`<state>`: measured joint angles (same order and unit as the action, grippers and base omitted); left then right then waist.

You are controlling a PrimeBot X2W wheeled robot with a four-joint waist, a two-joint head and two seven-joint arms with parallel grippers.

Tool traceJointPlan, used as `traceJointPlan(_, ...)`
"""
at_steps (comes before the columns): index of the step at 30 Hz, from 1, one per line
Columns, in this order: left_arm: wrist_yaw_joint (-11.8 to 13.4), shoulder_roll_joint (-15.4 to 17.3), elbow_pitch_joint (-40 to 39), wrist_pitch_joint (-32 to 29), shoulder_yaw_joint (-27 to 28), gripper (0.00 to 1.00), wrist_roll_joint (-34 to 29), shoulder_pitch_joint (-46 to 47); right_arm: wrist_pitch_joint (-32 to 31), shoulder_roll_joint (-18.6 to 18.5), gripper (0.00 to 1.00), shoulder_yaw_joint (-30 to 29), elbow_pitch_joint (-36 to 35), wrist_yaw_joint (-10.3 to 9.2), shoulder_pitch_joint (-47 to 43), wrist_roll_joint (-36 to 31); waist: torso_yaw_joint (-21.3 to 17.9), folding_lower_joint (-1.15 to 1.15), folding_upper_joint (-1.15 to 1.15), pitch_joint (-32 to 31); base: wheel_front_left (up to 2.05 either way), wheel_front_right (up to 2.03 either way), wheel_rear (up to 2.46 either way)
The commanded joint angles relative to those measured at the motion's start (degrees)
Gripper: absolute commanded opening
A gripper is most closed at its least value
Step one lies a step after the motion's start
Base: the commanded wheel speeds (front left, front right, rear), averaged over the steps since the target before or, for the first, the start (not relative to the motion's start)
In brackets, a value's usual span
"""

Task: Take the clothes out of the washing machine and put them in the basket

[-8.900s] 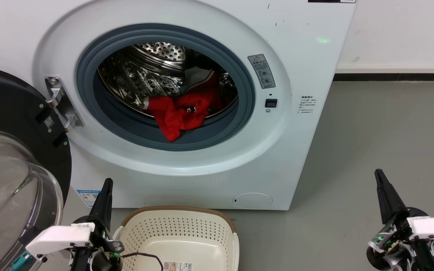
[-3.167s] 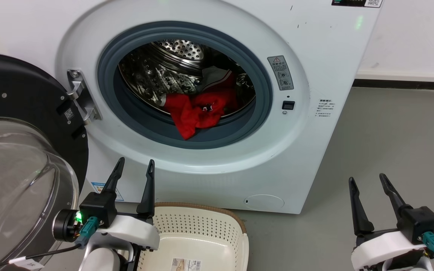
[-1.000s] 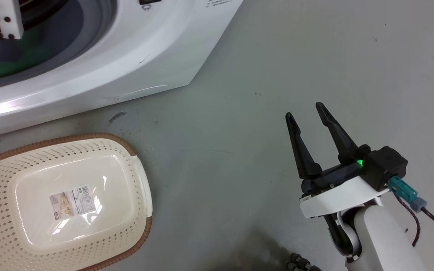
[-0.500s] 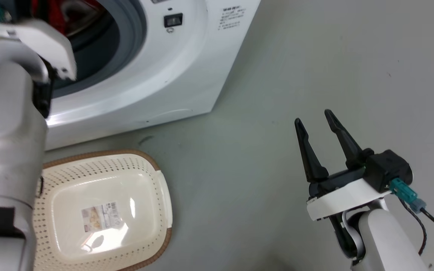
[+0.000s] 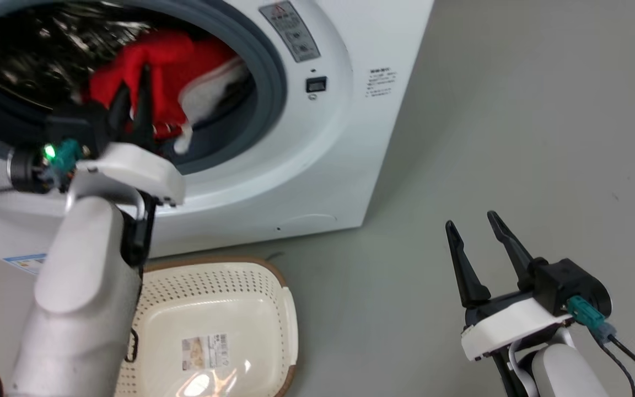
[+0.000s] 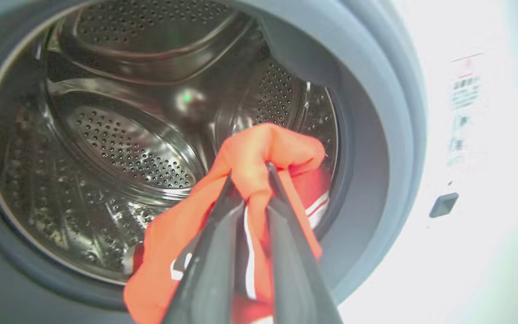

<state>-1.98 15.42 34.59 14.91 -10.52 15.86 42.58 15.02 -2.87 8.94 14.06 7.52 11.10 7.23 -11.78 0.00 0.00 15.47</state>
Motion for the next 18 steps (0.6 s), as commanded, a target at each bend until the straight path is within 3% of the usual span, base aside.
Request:
traceJointPlan(1, 0.2, -0.5, -2.0, 0.4, 0.3, 0.00, -0.4, -2.1, 0.0, 0.0, 1.00, -0.2, 0.2, -0.05, -1.0, -0.4, 2.9, 0.00, 0.00, -3.3, 0.00, 0.00, 0.00)
traceJointPlan(9, 0.8, -4.1, -17.1, 0.3, 1.2, 0.00, -1.5, -14.2, -1.8, 0.0, 1.00, -1.6, -0.5, -0.05, -3.9, -1.4, 7.2, 0.00, 0.00, -8.4, 0.00, 0.00, 0.00)
traceJointPlan(18, 3.2, -5.4, -32.2, -0.8, 1.0, 0.00, -1.2, -29.6, -3.3, 0.0, 1.00, -2.8, -2.7, -0.05, -6.4, -1.8, 10.2, 0.00, 0.00, -10.6, 0.00, 0.00, 0.00)
